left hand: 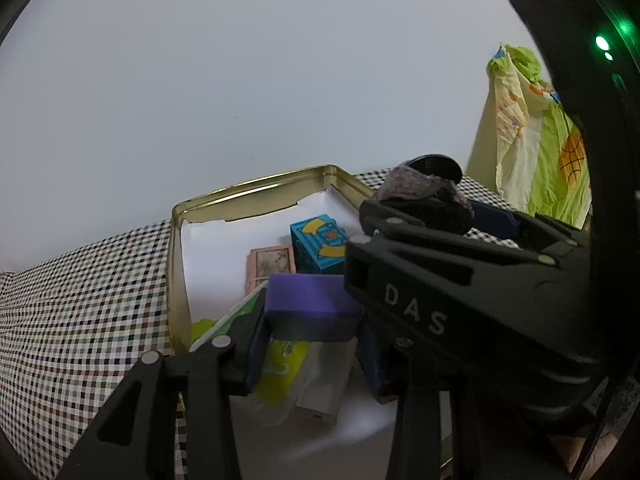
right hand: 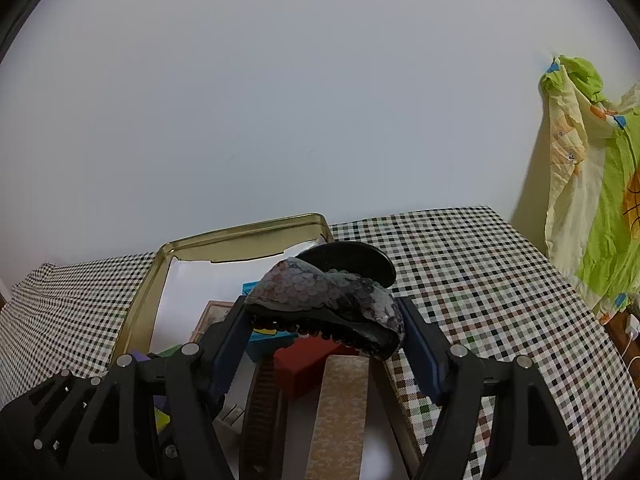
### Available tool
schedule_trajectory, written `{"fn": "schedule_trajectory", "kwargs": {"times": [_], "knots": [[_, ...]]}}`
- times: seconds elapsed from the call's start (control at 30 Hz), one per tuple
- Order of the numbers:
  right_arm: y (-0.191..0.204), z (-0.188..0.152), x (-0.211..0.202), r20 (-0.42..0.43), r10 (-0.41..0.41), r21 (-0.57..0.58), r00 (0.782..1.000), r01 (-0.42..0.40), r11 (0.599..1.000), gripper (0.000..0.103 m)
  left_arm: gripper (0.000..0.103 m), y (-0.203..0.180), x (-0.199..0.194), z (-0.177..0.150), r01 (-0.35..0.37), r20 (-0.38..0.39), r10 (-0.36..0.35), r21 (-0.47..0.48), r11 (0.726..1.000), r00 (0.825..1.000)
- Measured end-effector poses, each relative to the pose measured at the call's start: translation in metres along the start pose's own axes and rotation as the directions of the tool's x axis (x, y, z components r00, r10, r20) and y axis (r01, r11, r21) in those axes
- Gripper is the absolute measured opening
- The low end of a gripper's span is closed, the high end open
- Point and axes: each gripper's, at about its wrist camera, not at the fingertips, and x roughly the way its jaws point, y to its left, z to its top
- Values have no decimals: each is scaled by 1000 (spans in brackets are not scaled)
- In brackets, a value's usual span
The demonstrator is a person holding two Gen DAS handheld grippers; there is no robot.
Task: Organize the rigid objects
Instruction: 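Carry the purple block and hair clip over the gold tray with both grippers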
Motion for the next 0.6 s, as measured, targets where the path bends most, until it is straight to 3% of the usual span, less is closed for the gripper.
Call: {"fn": "schedule_trajectory", "kwargs": {"times": [0.6], "knots": [[-1, -2, 2, -34, 4, -4, 999, -4, 1000, 74, 39, -2, -3, 0, -8, 2, 8, 3, 1000, 1000]]}}
